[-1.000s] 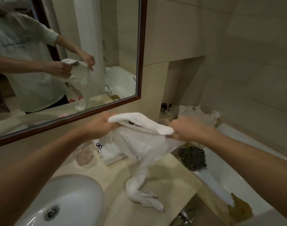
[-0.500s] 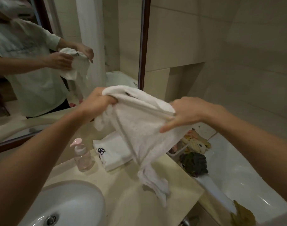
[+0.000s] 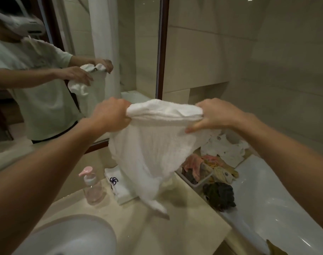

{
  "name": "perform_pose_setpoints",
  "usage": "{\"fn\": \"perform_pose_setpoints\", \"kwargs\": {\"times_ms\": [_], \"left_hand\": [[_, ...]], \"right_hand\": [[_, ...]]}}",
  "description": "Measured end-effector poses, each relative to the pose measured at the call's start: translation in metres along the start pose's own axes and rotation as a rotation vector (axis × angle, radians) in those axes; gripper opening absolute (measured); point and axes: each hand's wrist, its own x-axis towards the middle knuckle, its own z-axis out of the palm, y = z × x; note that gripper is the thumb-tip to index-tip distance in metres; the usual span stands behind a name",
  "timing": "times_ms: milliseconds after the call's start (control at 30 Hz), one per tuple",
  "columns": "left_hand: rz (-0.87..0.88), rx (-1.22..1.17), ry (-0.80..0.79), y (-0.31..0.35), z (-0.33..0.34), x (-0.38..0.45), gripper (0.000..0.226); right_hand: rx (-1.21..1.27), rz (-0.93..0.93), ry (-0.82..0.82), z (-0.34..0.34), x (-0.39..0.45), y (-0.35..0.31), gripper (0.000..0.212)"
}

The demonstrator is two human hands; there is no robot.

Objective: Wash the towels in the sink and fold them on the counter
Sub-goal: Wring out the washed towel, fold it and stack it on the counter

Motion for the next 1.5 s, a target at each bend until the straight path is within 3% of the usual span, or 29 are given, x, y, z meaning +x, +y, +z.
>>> {"fn": "perform_pose_setpoints", "kwargs": {"times_ms": [67, 100, 200, 400, 700, 767, 867, 933, 1033, 1133, 1233, 1300, 1400, 1500], "left_hand": [[0.006, -0.039, -0.025, 0.002, 0.008, -0.007, 0.011], [-0.003, -0.074, -0.050, 0.003, 0.012, -0.009, 0.011], [-0.045, -0.217, -0.142, -0.002, 0.020, -0.004, 0.014], [-0.054, -0.147, 0.074, 0.005, -0.005, 0.015, 0.026], [-0.015, -0.069, 0.321, 0.015, -0.020, -0.006, 0.013], [0.018, -0.081, 0.278, 0.019, -0.020, -0.028, 0.008], [0.081, -0.195, -0.014, 0.021, -0.002, -0.069, 0.018], [0.126, -0.248, -0.255, 0.017, 0.033, -0.098, 0.025], [0.166, -0.317, -0.636, 0.009, 0.097, -0.139, 0.049], [0.129, -0.530, -0.994, 0.007, 0.151, -0.178, 0.034], [0.053, -0.668, -1.240, 0.007, 0.182, -0.198, 0.037], [-0.004, -0.715, -1.261, 0.003, 0.198, -0.197, 0.042], [-0.039, -0.574, -0.966, -0.005, 0.230, -0.182, 0.057], [-0.066, -0.516, -0.739, -0.011, 0.260, -0.161, 0.054]], "right_hand": [[-0.318, 0.059, 0.055, 0.012, 0.003, 0.000, 0.042], [-0.358, 0.074, 0.108, 0.016, 0.006, -0.002, 0.035], [-0.295, 0.090, 0.263, 0.022, 0.014, 0.001, 0.009], [-0.154, 0.159, 0.440, 0.007, 0.031, 0.006, 0.016], [0.010, 0.058, 0.685, 0.002, -0.001, 0.016, 0.008], [0.068, -0.001, 0.684, 0.012, -0.025, 0.016, 0.009], [0.219, -0.083, 0.538, 0.039, -0.067, 0.011, 0.012], [0.310, -0.073, 0.350, 0.073, -0.089, 0.011, 0.017], [0.432, -0.025, -0.110, 0.142, -0.114, 0.015, 0.015], [0.461, 0.118, -0.604, 0.215, -0.134, 0.021, 0.020], [0.673, 0.262, -0.957, 0.255, -0.139, 0.031, 0.042], [0.704, 0.284, -1.048, 0.267, -0.133, 0.036, 0.043], [0.723, 0.309, -0.952, 0.291, -0.118, 0.050, 0.070], [0.745, 0.309, -0.867, 0.310, -0.096, 0.058, 0.054]]}}
